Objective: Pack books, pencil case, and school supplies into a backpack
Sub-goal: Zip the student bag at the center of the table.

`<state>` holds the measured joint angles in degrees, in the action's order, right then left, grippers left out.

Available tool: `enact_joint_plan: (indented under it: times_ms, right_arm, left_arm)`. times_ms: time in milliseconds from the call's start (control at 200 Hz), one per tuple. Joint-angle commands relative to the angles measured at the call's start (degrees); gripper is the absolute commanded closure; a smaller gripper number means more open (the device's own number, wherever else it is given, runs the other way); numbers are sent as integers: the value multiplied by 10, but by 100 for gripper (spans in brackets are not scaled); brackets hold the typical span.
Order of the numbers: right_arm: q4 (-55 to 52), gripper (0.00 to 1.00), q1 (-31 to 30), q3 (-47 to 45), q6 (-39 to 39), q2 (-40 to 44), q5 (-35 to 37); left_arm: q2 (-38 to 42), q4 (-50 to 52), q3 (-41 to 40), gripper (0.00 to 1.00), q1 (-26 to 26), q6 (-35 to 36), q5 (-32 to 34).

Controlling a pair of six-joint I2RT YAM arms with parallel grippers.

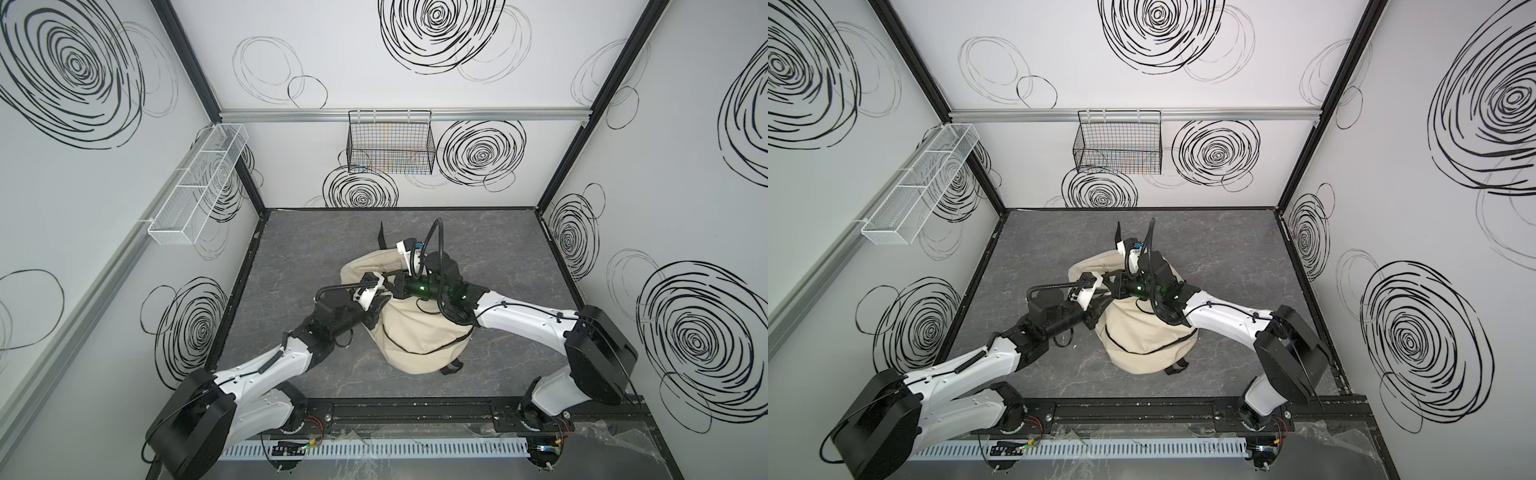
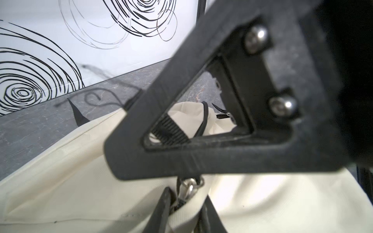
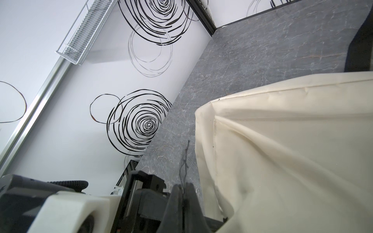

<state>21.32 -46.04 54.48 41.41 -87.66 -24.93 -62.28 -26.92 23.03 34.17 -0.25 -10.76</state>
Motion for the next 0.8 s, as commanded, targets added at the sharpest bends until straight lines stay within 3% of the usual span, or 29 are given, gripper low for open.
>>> enact_joint_plan:
  times_ms: [0, 10, 320, 580, 795]
  right_arm:
    - [64, 100, 16, -6, -23, 52, 16]
    - [63, 100, 18, -8, -27, 53, 18]
    - [29, 100, 99, -53, -126, 77, 27]
    - [17, 100, 164, -89, -179, 98, 47]
    - [20, 100, 208, -104, -196, 107, 42]
  left_arm:
    - [11, -8, -6, 96, 6, 4, 53]
    - [11, -8, -5, 100, 7, 3, 55]
    - [82, -24, -50, 100, -4, -69, 92]
    - [113, -1, -71, 100, -72, -128, 117]
    - [115, -2, -82, 100, -82, -148, 167]
